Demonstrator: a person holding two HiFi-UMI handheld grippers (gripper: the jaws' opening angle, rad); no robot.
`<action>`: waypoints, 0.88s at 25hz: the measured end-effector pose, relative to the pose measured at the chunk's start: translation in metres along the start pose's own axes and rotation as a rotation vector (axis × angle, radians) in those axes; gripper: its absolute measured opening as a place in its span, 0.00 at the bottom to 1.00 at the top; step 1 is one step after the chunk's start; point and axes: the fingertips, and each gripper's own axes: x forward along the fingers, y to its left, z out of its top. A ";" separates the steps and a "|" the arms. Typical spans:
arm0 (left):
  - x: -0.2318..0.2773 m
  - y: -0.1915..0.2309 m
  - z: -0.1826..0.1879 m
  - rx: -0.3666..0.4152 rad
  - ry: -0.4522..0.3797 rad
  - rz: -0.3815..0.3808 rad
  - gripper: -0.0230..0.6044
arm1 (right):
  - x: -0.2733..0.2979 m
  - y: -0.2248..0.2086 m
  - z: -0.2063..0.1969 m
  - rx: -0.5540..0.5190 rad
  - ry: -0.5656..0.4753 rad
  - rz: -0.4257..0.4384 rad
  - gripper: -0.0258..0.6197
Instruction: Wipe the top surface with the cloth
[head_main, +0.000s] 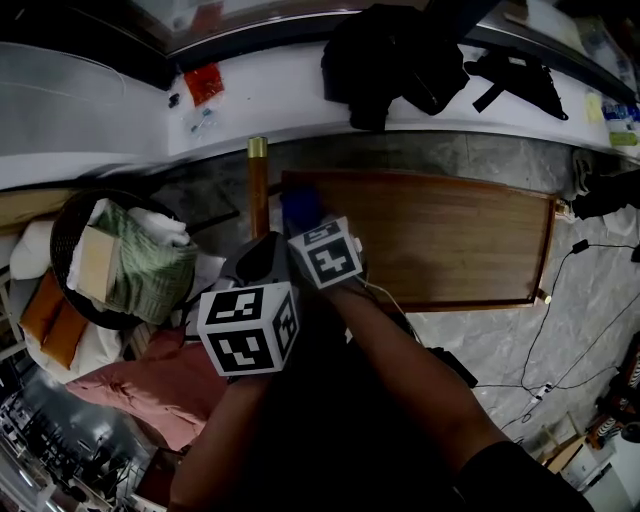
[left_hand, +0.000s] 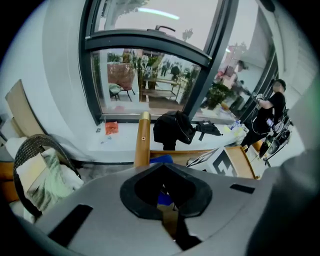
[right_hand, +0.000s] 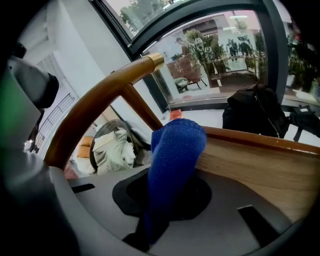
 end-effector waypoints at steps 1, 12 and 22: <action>0.002 -0.002 -0.001 -0.002 0.004 -0.003 0.05 | -0.001 -0.002 0.000 -0.011 0.002 -0.004 0.11; 0.034 -0.033 -0.010 0.026 0.054 -0.005 0.05 | -0.035 -0.047 -0.023 0.002 0.023 -0.039 0.11; 0.078 -0.101 -0.028 0.063 0.110 -0.005 0.05 | -0.105 -0.132 -0.058 0.061 0.018 -0.113 0.11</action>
